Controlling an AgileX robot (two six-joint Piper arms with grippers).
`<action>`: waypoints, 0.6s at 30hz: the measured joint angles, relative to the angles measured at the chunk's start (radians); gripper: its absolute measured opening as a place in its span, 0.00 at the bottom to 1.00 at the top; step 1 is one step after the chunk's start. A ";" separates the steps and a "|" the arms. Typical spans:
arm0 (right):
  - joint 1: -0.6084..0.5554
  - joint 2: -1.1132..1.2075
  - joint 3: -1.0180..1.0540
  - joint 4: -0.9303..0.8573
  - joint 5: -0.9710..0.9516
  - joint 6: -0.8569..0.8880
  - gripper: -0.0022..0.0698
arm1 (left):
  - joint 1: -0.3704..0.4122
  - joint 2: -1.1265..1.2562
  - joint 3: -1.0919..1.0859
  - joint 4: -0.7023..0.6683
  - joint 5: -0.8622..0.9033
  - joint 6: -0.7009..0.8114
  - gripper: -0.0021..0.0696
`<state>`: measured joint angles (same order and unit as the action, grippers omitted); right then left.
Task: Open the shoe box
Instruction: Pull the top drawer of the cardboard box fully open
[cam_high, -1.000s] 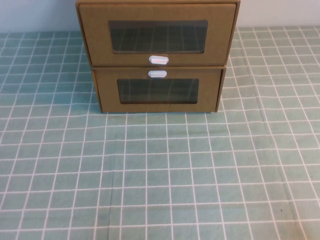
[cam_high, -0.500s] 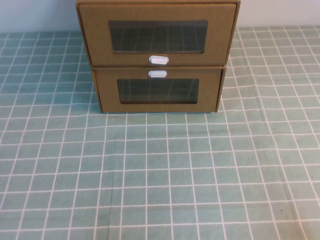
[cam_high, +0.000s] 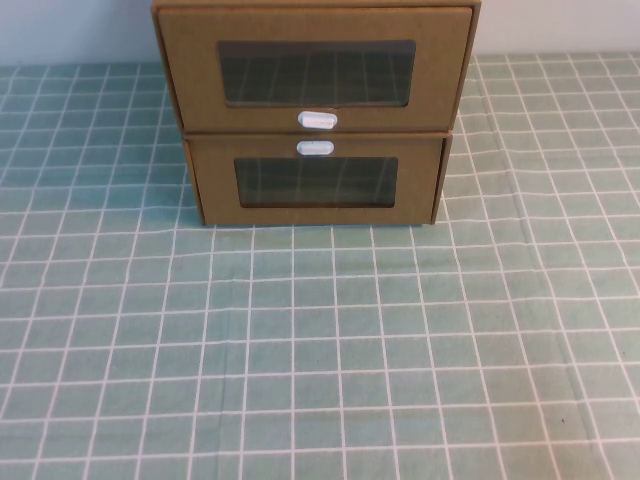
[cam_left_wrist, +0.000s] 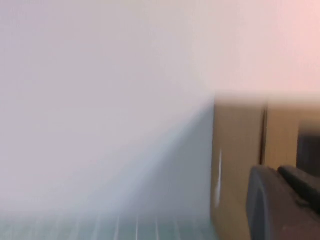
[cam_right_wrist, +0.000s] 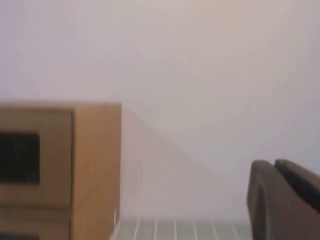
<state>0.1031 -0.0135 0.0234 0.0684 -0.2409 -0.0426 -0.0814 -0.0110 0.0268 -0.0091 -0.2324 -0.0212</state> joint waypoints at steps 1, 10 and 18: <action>0.000 0.000 0.000 0.000 -0.057 0.000 0.01 | 0.000 0.000 0.000 -0.002 -0.084 -0.005 0.02; 0.000 0.000 0.000 0.000 -0.399 0.000 0.01 | 0.000 -0.002 0.000 -0.010 -0.501 -0.015 0.02; 0.000 -0.002 -0.063 0.009 -0.553 0.217 0.01 | 0.000 -0.004 -0.120 -0.117 -0.586 -0.086 0.02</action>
<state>0.1031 -0.0153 -0.0393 0.0772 -0.7937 0.1740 -0.0814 -0.0148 -0.0927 -0.1264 -0.8181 -0.1076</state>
